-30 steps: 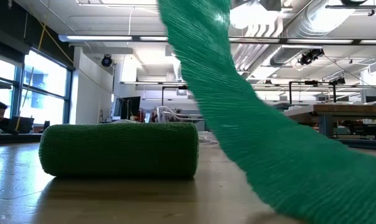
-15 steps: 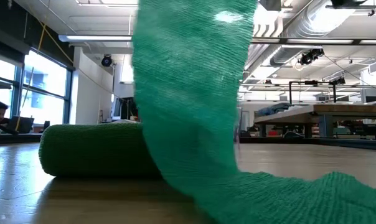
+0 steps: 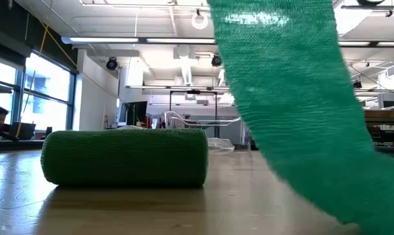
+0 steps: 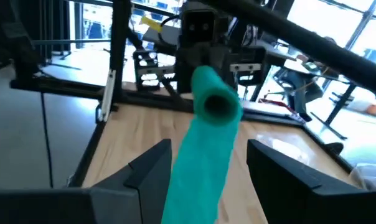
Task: Roll bandage
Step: Roll the blue bandage
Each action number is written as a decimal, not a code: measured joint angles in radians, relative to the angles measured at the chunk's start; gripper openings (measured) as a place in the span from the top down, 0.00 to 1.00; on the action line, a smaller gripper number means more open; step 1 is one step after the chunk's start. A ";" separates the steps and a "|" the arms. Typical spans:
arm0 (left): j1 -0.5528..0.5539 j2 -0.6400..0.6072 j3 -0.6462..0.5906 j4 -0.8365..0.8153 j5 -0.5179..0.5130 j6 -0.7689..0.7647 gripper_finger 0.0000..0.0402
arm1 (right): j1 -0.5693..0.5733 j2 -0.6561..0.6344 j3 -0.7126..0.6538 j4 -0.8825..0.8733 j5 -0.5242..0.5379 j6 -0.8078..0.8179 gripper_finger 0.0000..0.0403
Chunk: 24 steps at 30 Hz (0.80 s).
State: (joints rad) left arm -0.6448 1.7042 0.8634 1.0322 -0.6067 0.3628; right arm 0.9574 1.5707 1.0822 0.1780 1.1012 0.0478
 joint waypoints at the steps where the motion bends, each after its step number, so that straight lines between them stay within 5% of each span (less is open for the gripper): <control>1: -0.007 0.000 0.009 -0.003 -0.009 0.025 1.00 | -0.005 0.006 0.017 0.001 -0.011 -0.008 0.50; 13: -0.050 0.000 0.036 -0.020 -0.146 0.093 1.00 | -0.051 0.077 0.111 0.008 -0.084 -0.116 0.50; 24: -0.050 0.000 0.036 -0.042 -0.149 0.060 1.00 | -0.092 0.077 0.111 0.021 -0.159 -0.089 0.51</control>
State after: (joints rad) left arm -0.6952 1.7042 0.8997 0.9898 -0.7558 0.4231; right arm 0.8658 1.6478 1.1934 0.1989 0.9423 -0.0412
